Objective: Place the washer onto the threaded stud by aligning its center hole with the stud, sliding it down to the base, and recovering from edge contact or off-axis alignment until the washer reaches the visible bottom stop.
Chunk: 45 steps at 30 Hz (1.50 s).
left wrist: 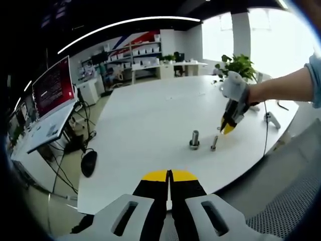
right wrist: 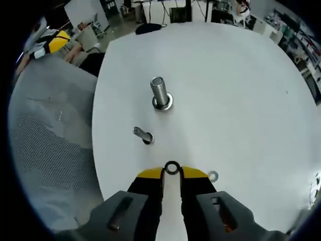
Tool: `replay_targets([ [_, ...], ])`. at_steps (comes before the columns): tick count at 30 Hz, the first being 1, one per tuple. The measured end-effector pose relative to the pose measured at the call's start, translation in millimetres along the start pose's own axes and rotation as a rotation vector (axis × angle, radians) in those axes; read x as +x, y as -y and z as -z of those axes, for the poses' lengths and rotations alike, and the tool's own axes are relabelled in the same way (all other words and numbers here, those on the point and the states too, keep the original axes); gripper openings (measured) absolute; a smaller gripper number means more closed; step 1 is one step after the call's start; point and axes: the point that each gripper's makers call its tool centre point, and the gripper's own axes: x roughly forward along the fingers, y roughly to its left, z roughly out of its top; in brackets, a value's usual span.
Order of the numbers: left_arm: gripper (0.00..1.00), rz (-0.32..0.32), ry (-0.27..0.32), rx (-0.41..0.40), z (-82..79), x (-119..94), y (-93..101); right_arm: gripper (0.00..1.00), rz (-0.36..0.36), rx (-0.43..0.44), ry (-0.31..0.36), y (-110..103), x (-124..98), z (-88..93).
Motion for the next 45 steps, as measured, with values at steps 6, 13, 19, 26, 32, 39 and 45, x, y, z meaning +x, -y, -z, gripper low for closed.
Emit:
replay_targets([
  [6,0.0,0.0,0.001,0.0,-0.2,0,0.1,0.13,-0.013,-0.031,0.003,-8,-4,-8.7],
  [13,0.0,0.0,0.002,-0.001,-0.4,0,-0.2,0.13,-0.034,-0.065,0.017,-19,-9,-23.7],
  [19,0.0,0.001,0.001,-0.001,-0.2,0,-0.2,0.14,-0.049,-0.095,0.032,-26,-14,-38.1],
  [26,0.0,0.001,0.0,-0.004,-0.1,0,-0.1,0.14,-0.064,-0.14,0.025,-36,-16,-49.1],
  [32,0.0,0.006,-0.007,-0.012,1.0,1,0.2,0.14,-0.061,-0.184,-0.011,-38,-11,-48.4],
  [39,0.0,0.02,-0.053,-0.017,8.8,2,3.2,0.14,-0.052,-0.223,-0.053,-39,-5,-46.7],
  [45,0.0,0.035,-0.104,-0.047,17.2,4,5.8,0.14,-0.045,-0.259,-0.07,-42,-2,-47.7],
])
